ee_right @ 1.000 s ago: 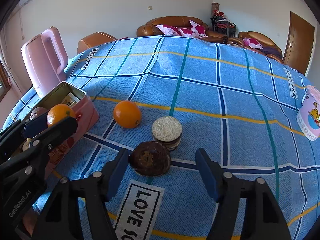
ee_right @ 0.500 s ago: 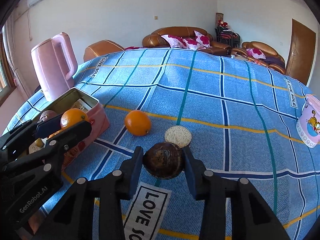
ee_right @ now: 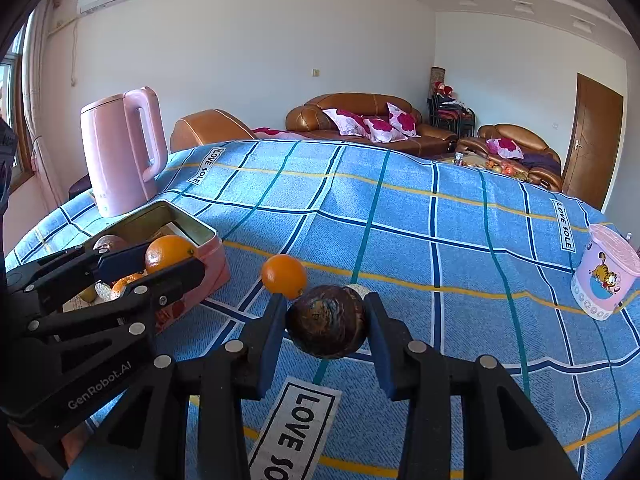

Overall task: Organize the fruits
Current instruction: 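Lift the brown fruit with the right tool while the left tool carries the orange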

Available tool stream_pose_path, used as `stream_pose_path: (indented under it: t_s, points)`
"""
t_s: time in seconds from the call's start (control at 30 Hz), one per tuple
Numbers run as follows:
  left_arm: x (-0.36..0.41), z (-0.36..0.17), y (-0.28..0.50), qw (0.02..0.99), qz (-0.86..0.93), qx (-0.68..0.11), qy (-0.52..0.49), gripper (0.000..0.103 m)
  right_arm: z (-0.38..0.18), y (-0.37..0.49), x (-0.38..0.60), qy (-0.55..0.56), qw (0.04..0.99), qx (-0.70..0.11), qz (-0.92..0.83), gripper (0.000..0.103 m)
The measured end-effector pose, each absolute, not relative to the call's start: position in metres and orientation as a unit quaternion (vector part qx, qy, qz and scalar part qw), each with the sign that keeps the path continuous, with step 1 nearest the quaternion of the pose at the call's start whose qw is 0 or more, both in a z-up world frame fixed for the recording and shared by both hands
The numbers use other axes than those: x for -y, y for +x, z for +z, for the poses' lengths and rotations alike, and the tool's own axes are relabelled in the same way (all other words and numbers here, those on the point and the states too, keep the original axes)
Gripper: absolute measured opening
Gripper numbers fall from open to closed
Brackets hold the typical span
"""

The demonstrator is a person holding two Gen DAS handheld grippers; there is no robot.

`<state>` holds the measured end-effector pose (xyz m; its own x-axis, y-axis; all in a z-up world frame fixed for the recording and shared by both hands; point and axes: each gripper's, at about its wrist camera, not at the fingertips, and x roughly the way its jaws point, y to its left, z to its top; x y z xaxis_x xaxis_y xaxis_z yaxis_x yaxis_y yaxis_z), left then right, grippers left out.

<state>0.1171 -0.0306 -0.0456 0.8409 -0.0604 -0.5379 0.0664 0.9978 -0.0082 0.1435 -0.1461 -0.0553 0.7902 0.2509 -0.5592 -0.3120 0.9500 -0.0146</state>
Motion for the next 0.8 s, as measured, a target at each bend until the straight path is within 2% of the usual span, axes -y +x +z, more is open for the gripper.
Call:
stream_pose_path:
  t_s: [0.8]
  points:
    - [0.029,-0.039,0.105,0.968,-0.027,-0.248,0.006,0.039,-0.044,0.122,0.153,-0.044,0.963,-0.222,0.144,0.042]
